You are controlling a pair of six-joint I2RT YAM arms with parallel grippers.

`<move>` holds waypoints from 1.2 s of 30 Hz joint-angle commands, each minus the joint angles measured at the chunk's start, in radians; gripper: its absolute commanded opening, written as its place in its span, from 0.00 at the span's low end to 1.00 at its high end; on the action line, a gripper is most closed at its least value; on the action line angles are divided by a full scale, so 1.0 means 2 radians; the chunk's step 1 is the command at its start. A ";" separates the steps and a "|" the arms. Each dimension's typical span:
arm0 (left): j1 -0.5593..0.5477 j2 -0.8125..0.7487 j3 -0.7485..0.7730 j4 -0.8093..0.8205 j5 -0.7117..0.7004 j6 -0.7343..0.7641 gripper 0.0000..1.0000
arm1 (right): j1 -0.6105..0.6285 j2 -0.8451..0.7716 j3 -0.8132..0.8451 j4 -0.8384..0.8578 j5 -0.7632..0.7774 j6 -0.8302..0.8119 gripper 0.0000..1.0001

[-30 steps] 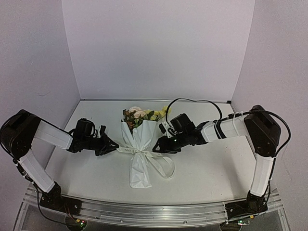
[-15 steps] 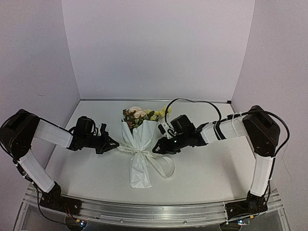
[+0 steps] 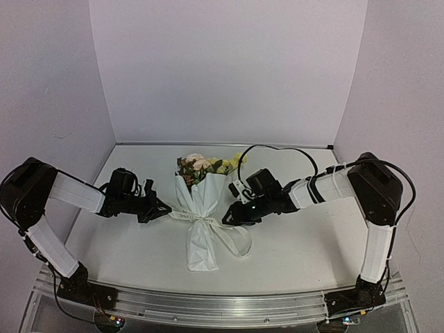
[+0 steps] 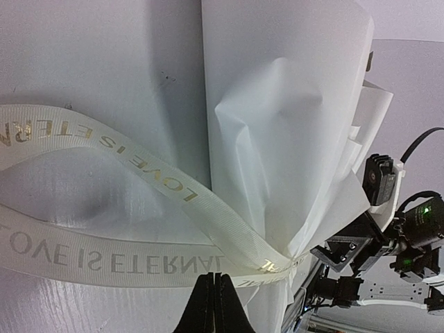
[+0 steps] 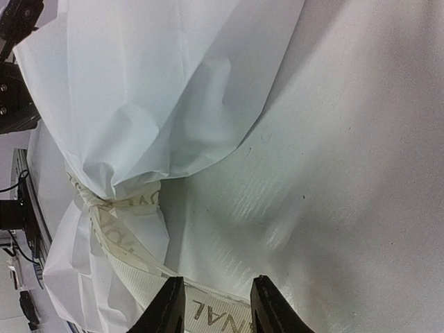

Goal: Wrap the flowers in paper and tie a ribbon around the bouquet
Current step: Tie the half-tied ribbon around the folded bouquet.

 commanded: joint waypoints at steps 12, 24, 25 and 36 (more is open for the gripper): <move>-0.002 -0.006 0.019 0.000 0.000 0.004 0.00 | 0.005 0.015 0.013 -0.003 0.001 -0.014 0.24; -0.002 -0.016 0.019 -0.036 -0.021 0.010 0.00 | 0.005 -0.010 -0.008 -0.009 0.062 0.019 0.00; -0.002 -0.019 0.019 -0.042 -0.025 0.012 0.00 | 0.005 -0.014 -0.013 -0.009 0.069 0.024 0.00; -0.001 -0.037 0.011 -0.069 -0.051 0.017 0.00 | 0.006 -0.057 -0.067 -0.005 0.149 0.083 0.00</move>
